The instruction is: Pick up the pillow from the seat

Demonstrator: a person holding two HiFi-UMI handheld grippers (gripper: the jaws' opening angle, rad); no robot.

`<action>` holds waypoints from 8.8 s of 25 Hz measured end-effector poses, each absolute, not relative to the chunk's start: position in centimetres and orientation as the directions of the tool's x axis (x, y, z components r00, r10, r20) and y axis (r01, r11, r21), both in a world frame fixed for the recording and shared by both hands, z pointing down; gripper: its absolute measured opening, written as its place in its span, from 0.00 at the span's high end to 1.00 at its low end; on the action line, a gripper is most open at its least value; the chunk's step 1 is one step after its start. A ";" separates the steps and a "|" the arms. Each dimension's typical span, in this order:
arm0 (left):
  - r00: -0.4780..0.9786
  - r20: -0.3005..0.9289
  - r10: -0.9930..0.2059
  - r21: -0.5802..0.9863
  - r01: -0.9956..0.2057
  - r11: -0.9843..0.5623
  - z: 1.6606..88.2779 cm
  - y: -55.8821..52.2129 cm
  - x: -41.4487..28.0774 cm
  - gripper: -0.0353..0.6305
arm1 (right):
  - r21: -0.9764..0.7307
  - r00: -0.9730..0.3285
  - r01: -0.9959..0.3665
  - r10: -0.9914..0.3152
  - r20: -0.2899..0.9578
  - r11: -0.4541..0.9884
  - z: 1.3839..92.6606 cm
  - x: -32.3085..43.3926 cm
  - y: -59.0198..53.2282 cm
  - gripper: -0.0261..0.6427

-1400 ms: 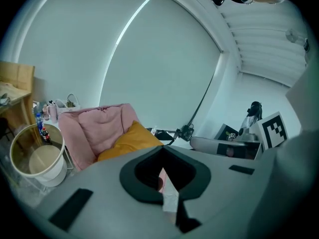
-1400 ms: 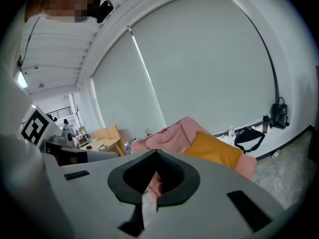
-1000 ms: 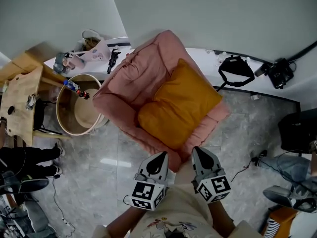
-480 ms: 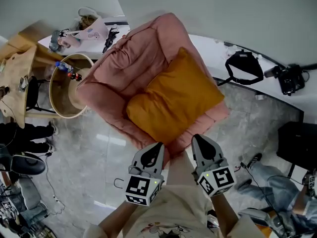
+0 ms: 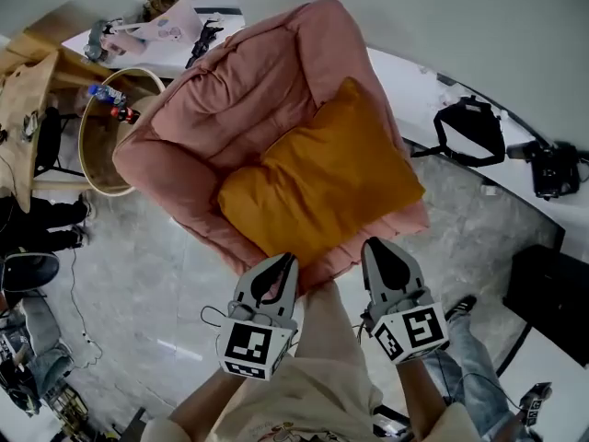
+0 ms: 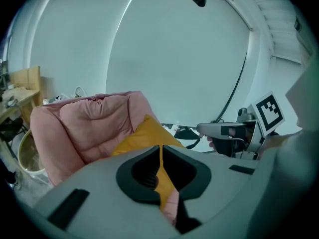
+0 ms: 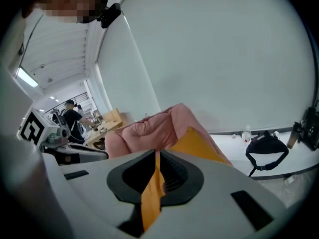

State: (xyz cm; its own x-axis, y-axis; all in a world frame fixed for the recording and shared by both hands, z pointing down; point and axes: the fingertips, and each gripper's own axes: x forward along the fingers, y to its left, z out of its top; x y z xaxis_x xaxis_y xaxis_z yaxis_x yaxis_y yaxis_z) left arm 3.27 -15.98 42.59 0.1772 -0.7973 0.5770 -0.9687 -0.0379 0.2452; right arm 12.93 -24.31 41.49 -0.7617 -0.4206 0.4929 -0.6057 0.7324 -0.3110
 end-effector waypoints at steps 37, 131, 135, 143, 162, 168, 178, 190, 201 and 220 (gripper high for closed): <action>0.248 0.684 -0.686 0.371 -0.928 0.033 61.5 -25.3 4.6 0.37 | -0.148 -0.718 -0.481 -0.291 0.633 0.864 58.8 10.2 -39.2 0.26; 0.182 0.652 -0.736 0.322 -0.945 0.051 55.4 -21.1 4.9 0.78 | 0.032 -0.699 -0.427 -0.352 0.622 0.904 48.5 6.6 -30.8 0.62; 0.198 0.632 -0.749 0.320 -0.947 0.019 53.3 -20.2 4.6 0.77 | 0.054 -0.700 -0.450 -0.390 0.599 0.891 46.1 6.8 -29.7 0.62; 0.177 0.598 -0.782 0.273 -0.962 -0.009 48.6 -18.7 3.9 0.77 | 0.069 -0.718 -0.470 -0.426 0.550 0.880 41.2 6.7 -27.8 0.62; 0.148 0.577 -0.804 0.187 -0.981 -0.046 40.0 -9.9 2.3 0.77 | 0.015 -0.765 -0.510 -0.462 0.448 0.860 32.9 6.6 -18.7 0.62; 0.134 0.570 -0.810 0.181 -0.983 -0.034 38.1 -6.1 1.6 0.77 | 0.008 -0.778 -0.503 -0.457 0.431 0.864 30.9 5.9 -14.9 0.62; 0.171 0.560 -0.810 0.179 -0.980 -0.083 35.9 -0.4 1.5 0.77 | -0.005 -0.765 -0.544 -0.493 0.415 0.839 28.7 6.5 -9.0 0.62; 0.204 0.527 -0.825 0.146 -0.978 -0.149 33.0 7.5 1.4 0.77 | -0.008 -0.748 -0.593 -0.547 0.376 0.805 25.8 7.1 -0.5 0.61; 0.226 0.521 -0.823 0.149 -0.974 -0.173 32.5 15.5 1.1 0.77 | -0.006 -0.728 -0.631 -0.590 0.349 0.775 24.3 7.2 7.4 0.61; 0.251 0.512 -0.822 0.125 -0.968 -0.218 29.9 21.1 6.5 0.76 | -0.039 -0.730 -0.644 -0.597 0.333 0.764 22.0 13.1 13.1 0.61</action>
